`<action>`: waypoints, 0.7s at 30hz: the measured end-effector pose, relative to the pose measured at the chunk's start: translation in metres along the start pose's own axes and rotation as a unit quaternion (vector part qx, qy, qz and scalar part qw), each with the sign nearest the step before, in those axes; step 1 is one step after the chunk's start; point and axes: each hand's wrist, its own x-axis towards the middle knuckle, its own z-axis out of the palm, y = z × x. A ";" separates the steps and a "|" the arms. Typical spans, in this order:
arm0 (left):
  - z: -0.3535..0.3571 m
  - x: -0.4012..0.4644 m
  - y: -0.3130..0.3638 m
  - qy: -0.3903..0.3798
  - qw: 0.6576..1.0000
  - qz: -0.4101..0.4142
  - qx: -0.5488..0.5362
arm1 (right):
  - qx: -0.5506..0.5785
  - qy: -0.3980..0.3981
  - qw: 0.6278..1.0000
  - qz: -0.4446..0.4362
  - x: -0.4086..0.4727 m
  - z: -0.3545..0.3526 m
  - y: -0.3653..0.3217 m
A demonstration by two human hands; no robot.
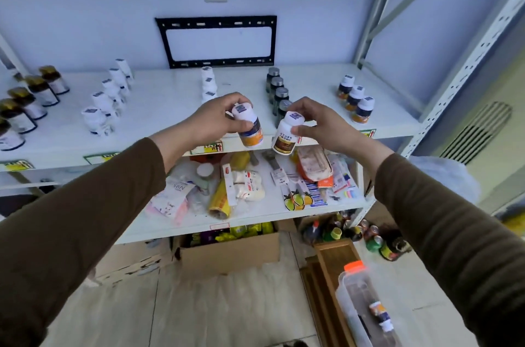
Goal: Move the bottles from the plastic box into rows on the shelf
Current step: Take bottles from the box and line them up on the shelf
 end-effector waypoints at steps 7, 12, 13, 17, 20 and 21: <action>0.011 0.067 0.021 -0.037 0.999 0.040 -0.003 | -0.021 0.046 0.999 0.018 0.016 -0.040 0.021; 0.041 0.148 0.042 -0.055 0.995 0.079 0.000 | -0.006 0.090 0.995 0.041 0.034 -0.090 0.058; 0.049 0.167 0.046 -0.056 0.995 0.084 0.003 | -0.008 0.098 0.994 0.044 0.039 -0.102 0.068; 0.083 0.247 0.058 -0.041 0.995 0.089 0.002 | -0.032 0.115 0.991 0.059 0.067 -0.153 0.114; 0.106 0.306 0.063 -0.037 0.997 0.074 0.006 | -0.041 0.124 0.989 0.062 0.090 -0.189 0.150; 0.112 0.325 0.063 -0.030 0.997 0.070 0.014 | -0.044 0.126 0.989 0.061 0.097 -0.200 0.161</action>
